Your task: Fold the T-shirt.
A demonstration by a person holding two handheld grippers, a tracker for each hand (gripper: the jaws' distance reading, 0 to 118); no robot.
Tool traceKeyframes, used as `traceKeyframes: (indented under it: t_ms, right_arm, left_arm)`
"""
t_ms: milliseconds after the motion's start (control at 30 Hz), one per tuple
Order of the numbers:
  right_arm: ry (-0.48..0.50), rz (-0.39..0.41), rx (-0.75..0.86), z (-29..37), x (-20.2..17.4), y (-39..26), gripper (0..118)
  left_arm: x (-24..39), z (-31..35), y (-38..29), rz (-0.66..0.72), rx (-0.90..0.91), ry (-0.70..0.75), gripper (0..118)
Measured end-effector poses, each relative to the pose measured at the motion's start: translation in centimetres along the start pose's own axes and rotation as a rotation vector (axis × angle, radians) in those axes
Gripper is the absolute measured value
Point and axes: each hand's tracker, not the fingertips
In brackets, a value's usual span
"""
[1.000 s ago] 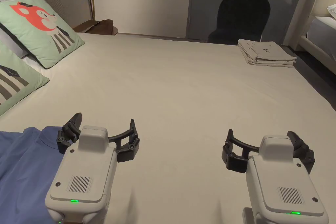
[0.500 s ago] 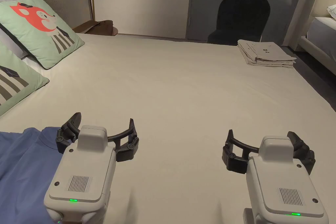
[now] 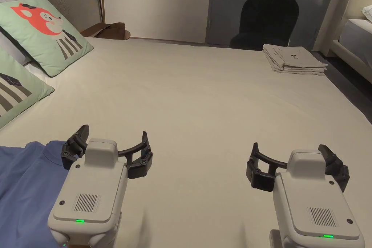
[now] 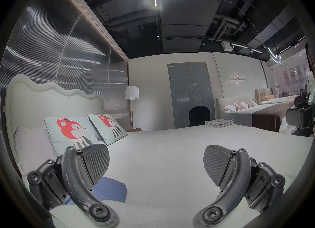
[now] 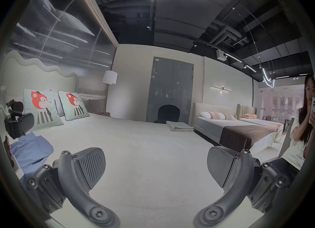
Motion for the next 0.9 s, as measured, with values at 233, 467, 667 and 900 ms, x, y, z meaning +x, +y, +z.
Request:
traceKeyframes:
  t_ms: [233, 467, 667, 900]
  right_arm:
    - [0.002, -0.001, 0.004, 0.01, -0.04, 0.17, 117]
    - [0.002, 0.001, 0.005, 0.04, -0.01, 0.23, 117]
    - [0.003, 0.008, 0.004, 0.02, 0.00, 0.20, 117]
    - [0.003, 0.006, 0.005, 0.11, 0.06, 0.24, 117]
  left_arm:
    - [0.02, -0.12, -0.06, -0.006, 0.002, -0.002, 110]
    - [0.03, -0.07, -0.05, -0.004, 0.004, -0.003, 110]
    - [0.05, -0.08, 0.02, -0.003, 0.002, -0.004, 110]
    - [0.03, -0.09, 0.03, -0.004, 0.003, -0.005, 110]
